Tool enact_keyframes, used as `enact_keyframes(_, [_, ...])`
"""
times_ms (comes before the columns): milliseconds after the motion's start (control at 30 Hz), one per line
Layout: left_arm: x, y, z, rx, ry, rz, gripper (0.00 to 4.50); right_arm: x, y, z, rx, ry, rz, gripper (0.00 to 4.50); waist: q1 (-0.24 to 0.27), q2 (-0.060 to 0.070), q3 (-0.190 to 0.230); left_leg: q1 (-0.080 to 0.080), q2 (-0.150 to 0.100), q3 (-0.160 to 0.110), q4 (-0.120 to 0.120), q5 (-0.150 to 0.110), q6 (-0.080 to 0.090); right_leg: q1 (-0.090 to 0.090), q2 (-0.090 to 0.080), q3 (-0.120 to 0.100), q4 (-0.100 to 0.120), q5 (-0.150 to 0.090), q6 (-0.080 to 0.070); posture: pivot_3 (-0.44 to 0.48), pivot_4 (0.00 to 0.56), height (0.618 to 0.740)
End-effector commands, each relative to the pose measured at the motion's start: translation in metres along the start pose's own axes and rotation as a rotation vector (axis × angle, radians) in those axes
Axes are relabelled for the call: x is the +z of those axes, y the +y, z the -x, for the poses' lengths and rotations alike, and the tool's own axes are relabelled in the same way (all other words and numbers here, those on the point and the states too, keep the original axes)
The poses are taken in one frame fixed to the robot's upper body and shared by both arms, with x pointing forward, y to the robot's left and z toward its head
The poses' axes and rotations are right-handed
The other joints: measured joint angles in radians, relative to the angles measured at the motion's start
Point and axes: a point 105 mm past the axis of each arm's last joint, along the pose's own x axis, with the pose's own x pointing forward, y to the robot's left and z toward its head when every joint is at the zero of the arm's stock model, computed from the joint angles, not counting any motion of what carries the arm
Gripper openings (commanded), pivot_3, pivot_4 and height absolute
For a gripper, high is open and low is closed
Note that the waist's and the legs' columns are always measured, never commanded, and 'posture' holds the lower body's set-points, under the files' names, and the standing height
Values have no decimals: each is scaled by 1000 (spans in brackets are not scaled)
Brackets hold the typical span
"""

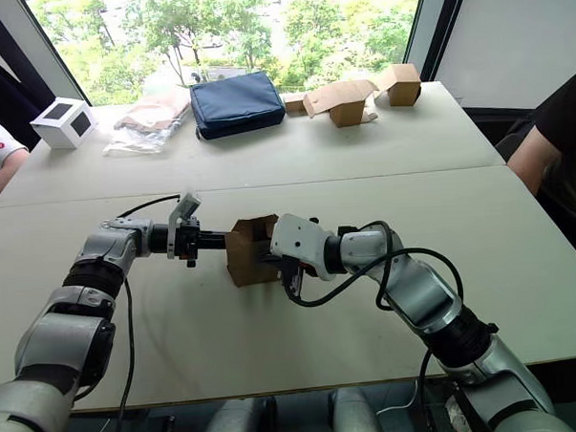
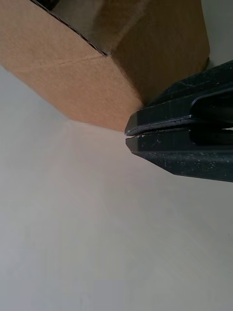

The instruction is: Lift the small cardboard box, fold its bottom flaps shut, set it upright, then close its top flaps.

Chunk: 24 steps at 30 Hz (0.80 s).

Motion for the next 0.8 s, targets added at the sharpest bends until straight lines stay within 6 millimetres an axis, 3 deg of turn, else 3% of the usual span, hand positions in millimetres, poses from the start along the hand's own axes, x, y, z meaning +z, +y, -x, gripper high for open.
enact_keyframes(33, [6,1,4,17,-33,-17,26,9,-5,-3,-4,-32,17,0,0,0,0,0,0,0,0,0,0,0,0,0,0,0,0,0,150,740])
enact_keyframes(267, [1,7,12,80,-26,-36,26,4,-11,-7,-13,-49,-33,0,0,0,0,0,0,0,0,0,0,0,0,0,0,0,0,0,150,740])
enact_keyframes(400, [12,9,41,184,-78,-93,26,5,-14,-6,-19,-66,-49,0,-6,0,0,0,0,0,0,0,0,-1,0,1,1,0,0,0,150,740])
enact_keyframes(500, [30,-20,59,182,-151,-148,26,8,-20,-5,-41,-88,-56,0,-6,0,0,0,1,0,-1,0,0,-2,0,1,1,0,0,0,150,740])
enact_keyframes(667, [26,-81,62,115,-109,-185,26,8,-26,-5,-67,-110,-68,0,0,0,0,0,0,0,-1,0,0,-1,-2,3,1,0,0,0,150,740])
enact_keyframes(800, [26,-101,54,93,-119,-179,26,5,-25,-7,-62,-106,-66,0,7,0,0,0,0,-1,-1,0,-1,0,-2,1,1,0,0,0,150,740])
